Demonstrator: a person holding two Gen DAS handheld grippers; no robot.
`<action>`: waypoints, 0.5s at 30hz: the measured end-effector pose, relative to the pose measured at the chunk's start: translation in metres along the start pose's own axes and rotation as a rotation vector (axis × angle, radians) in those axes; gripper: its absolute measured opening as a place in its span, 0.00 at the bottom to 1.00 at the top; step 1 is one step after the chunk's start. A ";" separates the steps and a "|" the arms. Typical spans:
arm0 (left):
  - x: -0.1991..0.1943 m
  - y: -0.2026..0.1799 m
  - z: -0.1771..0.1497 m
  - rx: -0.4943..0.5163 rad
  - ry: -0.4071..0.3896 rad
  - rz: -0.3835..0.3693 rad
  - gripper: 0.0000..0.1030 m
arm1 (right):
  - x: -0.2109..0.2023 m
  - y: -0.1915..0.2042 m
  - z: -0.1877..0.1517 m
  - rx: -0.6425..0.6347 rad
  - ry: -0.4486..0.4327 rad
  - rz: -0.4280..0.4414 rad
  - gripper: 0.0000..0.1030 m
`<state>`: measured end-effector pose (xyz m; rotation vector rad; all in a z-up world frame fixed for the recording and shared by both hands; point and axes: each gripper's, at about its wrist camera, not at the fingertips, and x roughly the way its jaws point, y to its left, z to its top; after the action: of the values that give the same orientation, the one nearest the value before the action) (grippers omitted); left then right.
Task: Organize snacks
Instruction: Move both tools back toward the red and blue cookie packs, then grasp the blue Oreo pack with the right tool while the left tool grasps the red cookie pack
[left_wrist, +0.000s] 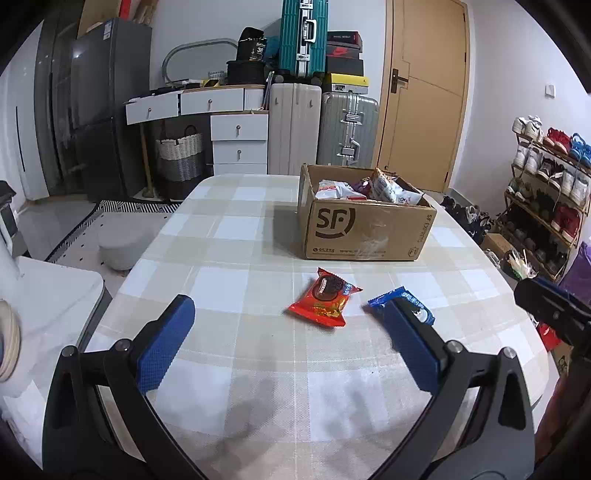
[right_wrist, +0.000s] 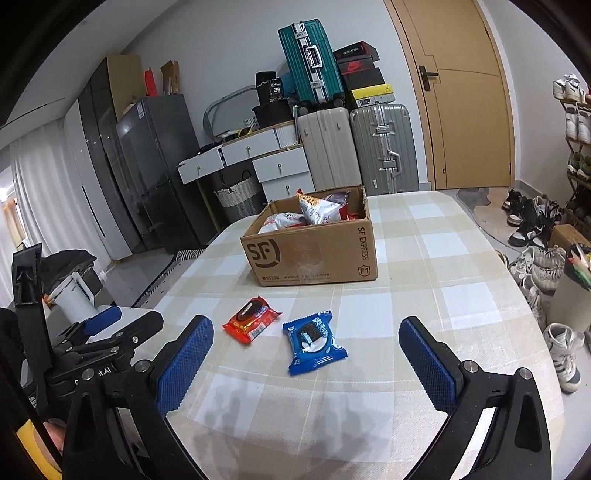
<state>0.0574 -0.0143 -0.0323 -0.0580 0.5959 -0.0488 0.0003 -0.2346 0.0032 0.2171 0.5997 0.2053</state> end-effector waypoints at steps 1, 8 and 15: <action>-0.002 0.001 0.000 -0.002 0.003 0.001 0.99 | 0.001 -0.001 0.000 0.005 0.001 0.002 0.99; 0.016 0.013 0.019 -0.034 0.019 -0.017 0.99 | 0.020 -0.002 0.002 -0.002 0.024 -0.028 0.99; 0.066 0.019 0.031 -0.030 0.106 -0.017 0.99 | 0.049 -0.001 0.008 -0.030 0.057 -0.036 0.99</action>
<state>0.1298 0.0015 -0.0453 -0.0901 0.7026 -0.0601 0.0445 -0.2242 -0.0172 0.1714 0.6563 0.1862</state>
